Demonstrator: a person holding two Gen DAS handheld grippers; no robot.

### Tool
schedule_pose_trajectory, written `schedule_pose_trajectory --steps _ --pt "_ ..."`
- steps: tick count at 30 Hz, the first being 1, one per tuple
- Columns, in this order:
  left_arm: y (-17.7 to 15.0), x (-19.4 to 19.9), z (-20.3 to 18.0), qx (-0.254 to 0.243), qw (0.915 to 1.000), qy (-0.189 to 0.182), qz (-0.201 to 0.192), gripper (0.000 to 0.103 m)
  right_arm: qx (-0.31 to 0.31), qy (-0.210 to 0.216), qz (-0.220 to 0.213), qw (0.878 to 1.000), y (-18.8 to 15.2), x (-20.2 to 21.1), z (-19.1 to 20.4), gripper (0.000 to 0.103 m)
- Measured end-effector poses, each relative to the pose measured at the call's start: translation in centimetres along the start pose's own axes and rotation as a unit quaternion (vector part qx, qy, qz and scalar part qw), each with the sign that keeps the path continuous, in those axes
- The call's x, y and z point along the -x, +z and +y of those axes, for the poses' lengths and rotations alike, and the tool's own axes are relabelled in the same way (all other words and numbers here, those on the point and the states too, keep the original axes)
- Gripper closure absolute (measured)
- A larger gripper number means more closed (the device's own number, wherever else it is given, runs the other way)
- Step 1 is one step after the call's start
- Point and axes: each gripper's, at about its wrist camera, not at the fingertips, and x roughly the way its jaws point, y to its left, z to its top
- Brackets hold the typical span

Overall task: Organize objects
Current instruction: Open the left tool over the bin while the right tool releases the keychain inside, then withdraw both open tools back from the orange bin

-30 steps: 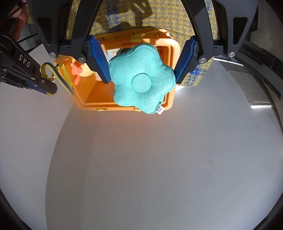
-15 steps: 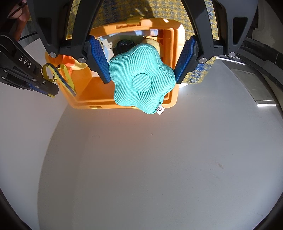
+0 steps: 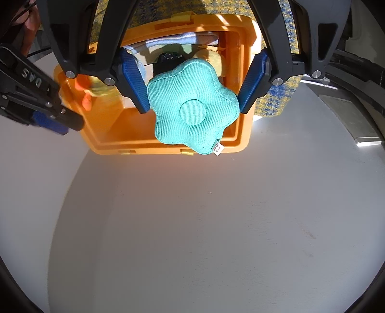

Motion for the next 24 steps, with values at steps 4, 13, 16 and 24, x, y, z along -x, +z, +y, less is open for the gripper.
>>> schedule_pose_trajectory --steps 4,13,16,24 --pt "-0.5 -0.2 -0.4 0.001 0.9998 0.007 0.016 0.003 -0.006 -0.015 -0.016 1.000 -0.1 0.7 -0.3 0.018" --pt "-0.7 0.9 3.1 0.029 0.9983 0.044 0.027 0.000 -0.014 -0.026 -0.002 1.000 -0.6 1.4 -0.1 0.017" --pt "-0.9 0.5 2.7 0.028 0.9980 0.051 0.026 0.000 -0.018 -0.028 0.002 0.999 -1.4 2.7 0.0 0.014" --pt "-0.9 2.8 2.4 0.028 0.9978 0.054 0.027 0.000 -0.020 -0.030 0.004 0.999 -1.8 4.7 0.0 0.009"
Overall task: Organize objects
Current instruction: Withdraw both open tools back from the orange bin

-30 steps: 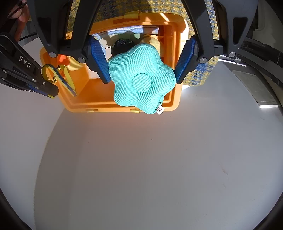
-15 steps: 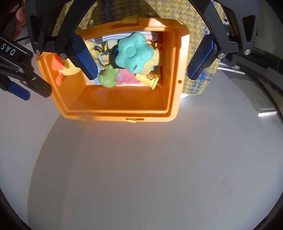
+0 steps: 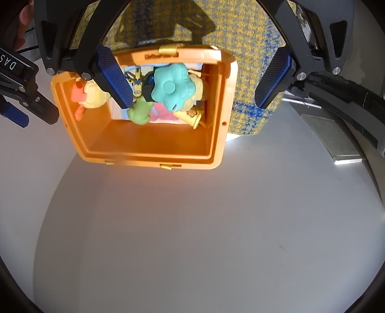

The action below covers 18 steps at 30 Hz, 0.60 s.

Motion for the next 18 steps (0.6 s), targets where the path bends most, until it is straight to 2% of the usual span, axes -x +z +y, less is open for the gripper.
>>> schedule_pose_trajectory --steps 18 --pt "-5.1 5.3 -0.3 -0.018 0.9998 -0.005 -0.007 0.000 -0.001 0.000 0.024 1.000 -5.2 4.0 -0.4 0.007"
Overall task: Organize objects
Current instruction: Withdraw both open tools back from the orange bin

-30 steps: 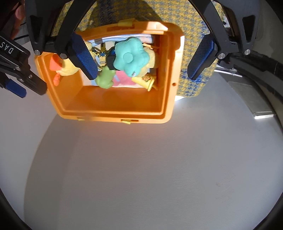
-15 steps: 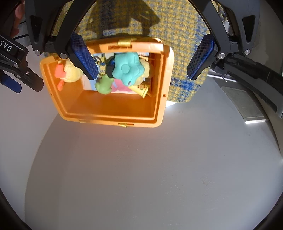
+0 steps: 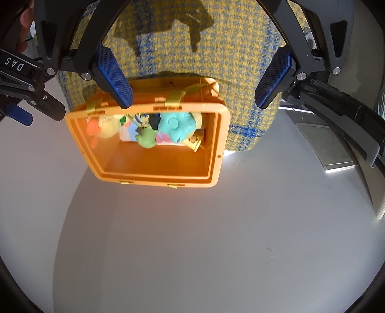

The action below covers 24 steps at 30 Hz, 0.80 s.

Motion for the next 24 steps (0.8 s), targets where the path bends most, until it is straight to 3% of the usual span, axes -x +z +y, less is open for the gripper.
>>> schedule_pose_trajectory --steps 24 --pt "-7.2 5.4 0.1 -0.012 0.9995 0.018 -0.025 0.000 -0.022 -0.038 -0.009 0.999 -8.9 5.5 -1.2 0.007"
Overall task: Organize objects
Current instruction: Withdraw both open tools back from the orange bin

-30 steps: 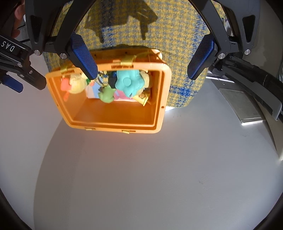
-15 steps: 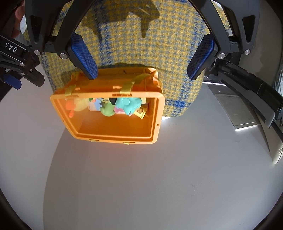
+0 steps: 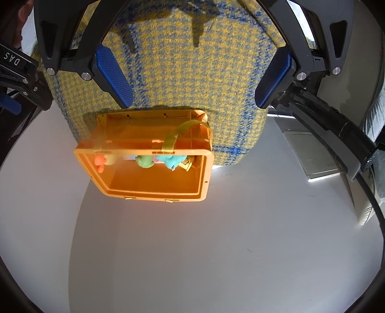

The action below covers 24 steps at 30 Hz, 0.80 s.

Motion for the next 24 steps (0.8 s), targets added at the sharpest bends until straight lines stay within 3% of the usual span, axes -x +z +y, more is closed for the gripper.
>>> schedule_pose_trajectory --steps 21,24 --pt "-4.4 4.3 0.4 0.013 0.9998 -0.016 -0.007 0.000 0.008 0.013 0.004 1.000 -4.8 4.4 -0.5 0.007" --pt "-5.0 4.3 0.4 0.013 0.9992 -0.035 0.014 0.000 0.008 0.012 0.006 1.000 -5.2 4.6 -0.6 0.007"
